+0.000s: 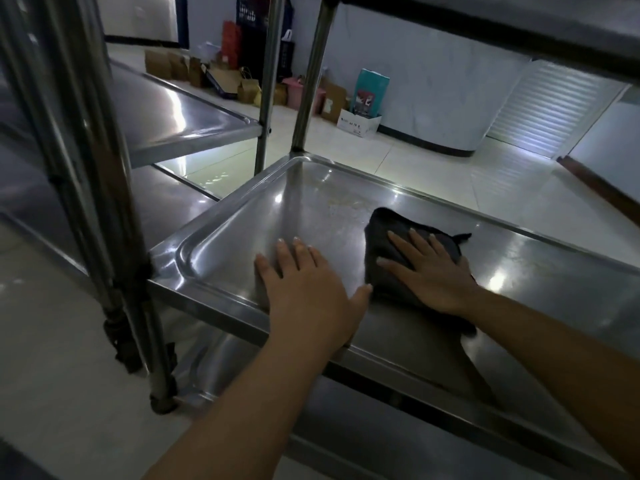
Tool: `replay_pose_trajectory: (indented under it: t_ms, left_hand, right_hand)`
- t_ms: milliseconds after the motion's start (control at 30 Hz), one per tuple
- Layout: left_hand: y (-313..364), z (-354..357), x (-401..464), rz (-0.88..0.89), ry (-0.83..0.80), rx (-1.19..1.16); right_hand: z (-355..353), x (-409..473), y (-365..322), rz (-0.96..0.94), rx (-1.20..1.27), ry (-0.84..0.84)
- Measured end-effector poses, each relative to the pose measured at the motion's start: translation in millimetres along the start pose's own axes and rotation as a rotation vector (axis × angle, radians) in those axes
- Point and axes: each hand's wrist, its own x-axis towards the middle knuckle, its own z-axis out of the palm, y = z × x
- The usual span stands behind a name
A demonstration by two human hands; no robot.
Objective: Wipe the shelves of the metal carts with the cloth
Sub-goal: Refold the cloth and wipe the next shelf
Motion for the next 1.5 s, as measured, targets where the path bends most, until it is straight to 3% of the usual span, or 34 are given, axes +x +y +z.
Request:
replay_pose_trajectory:
  t_ms: [167,233,300,433,567,900,1167,1500]
  left_hand:
    - [-2,-8,3,0.021,-0.04,0.03]
    - [-13,-18,8,0.075,0.02,0.095]
    - [-31,-26,15,0.122,0.065,0.108]
    - [-55,-25,18,0.087,-0.039,0.041]
    - [-49,-22,10,0.056,0.024,0.031]
    - [-52,-27,9,0.047,0.004,-0.049]
    - [-48,-26,8,0.046,0.046,-0.032]
    - [-51,-20,15,0.036,0.026,-0.098]
  right_hand:
    - [-18,81,-37,0.146,0.123,-0.032]
    - [-19,87,-47,0.169,0.151,-0.045]
    - [-19,71,-49,0.1,0.13,-0.049]
    - [-5,6,-39,-0.145,0.069,-0.015]
    - [-6,-2,-43,-0.184,0.036,-0.012]
    - [-28,131,-93,0.125,0.162,-0.059]
    - [-2,65,-78,-0.32,0.017,-0.016]
    - [-31,161,-148,-0.115,0.084,-0.039]
